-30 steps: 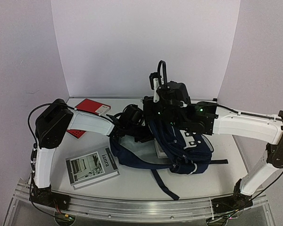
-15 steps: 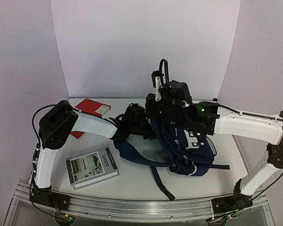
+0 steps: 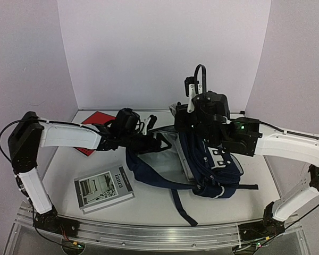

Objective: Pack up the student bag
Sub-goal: Place the book in the student bag.

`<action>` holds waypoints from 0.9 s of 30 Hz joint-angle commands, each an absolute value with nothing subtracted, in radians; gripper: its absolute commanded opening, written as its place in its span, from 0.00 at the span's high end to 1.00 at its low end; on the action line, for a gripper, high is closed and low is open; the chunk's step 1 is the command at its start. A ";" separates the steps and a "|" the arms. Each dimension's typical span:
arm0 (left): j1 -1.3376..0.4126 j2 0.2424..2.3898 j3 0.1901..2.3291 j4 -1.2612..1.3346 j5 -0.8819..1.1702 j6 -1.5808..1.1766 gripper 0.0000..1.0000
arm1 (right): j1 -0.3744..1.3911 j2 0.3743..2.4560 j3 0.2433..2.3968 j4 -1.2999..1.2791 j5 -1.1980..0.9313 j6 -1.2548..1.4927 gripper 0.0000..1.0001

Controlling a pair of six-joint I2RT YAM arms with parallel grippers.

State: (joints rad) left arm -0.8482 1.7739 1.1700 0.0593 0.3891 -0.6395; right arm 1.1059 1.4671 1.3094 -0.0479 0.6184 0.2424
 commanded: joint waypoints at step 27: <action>-0.134 1.299 0.632 0.005 0.395 -0.910 0.14 | 1.114 1.345 1.272 0.102 0.666 0.298 1.00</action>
